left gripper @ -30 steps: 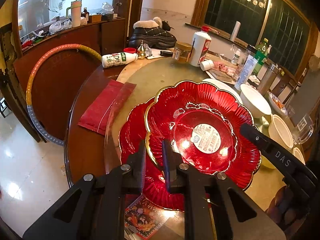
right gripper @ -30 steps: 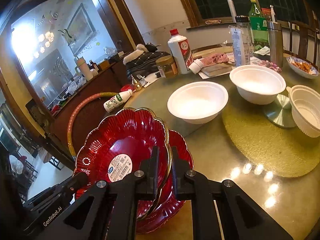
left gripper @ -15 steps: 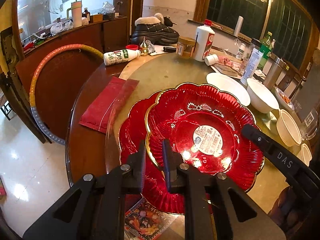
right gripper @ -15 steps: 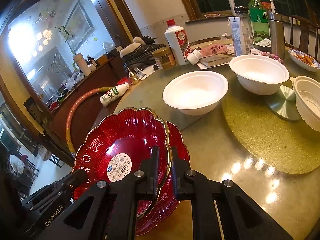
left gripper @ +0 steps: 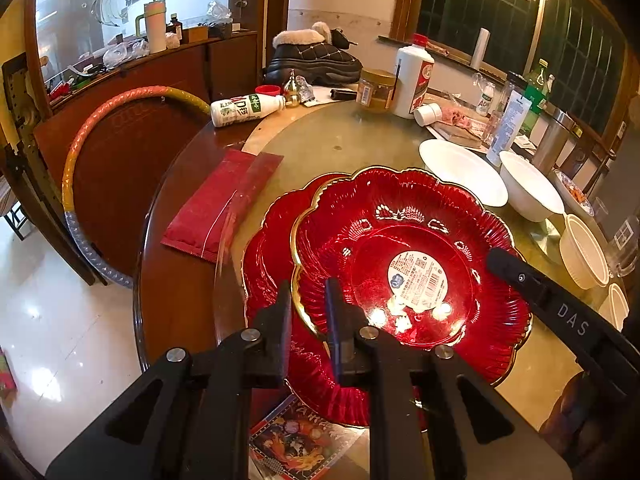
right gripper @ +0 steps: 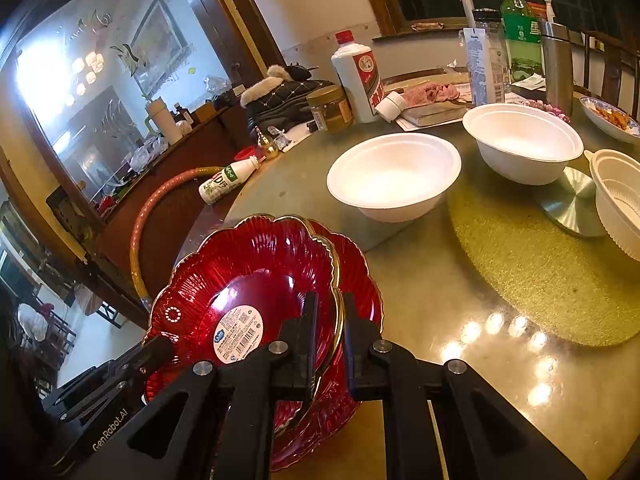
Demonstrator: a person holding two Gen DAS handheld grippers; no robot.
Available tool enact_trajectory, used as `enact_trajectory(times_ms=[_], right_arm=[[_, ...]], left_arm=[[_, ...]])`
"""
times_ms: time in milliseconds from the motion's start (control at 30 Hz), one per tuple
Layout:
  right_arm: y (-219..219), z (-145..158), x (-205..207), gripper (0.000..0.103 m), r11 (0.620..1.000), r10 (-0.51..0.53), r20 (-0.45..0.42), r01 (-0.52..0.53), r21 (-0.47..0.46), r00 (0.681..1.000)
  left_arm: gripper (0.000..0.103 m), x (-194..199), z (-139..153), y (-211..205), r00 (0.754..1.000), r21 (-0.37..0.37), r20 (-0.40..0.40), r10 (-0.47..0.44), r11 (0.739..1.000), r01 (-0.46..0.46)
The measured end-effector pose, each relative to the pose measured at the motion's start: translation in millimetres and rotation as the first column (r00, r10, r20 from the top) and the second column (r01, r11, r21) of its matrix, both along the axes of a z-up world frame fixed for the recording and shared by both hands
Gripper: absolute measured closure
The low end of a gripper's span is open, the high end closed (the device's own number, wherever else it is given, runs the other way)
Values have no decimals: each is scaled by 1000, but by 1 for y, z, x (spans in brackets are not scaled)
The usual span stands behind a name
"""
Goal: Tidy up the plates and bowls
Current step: 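Lower the small red plate onto the large one and open both grippers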
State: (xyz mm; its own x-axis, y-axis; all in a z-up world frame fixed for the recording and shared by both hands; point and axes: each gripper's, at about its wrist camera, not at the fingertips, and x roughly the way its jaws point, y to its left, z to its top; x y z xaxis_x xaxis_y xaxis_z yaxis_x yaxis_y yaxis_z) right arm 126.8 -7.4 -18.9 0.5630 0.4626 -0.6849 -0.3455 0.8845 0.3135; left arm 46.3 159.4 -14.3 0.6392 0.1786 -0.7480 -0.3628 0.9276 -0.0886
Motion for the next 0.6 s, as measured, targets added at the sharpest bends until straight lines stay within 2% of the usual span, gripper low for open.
enact_trajectory(times_ms=[600], right_arm=[[5, -6, -2, 93, 1000, 10, -13, -10, -27, 1000]], left_arm=[[89, -1, -8, 2, 1000, 7, -22, 10, 1000, -10]])
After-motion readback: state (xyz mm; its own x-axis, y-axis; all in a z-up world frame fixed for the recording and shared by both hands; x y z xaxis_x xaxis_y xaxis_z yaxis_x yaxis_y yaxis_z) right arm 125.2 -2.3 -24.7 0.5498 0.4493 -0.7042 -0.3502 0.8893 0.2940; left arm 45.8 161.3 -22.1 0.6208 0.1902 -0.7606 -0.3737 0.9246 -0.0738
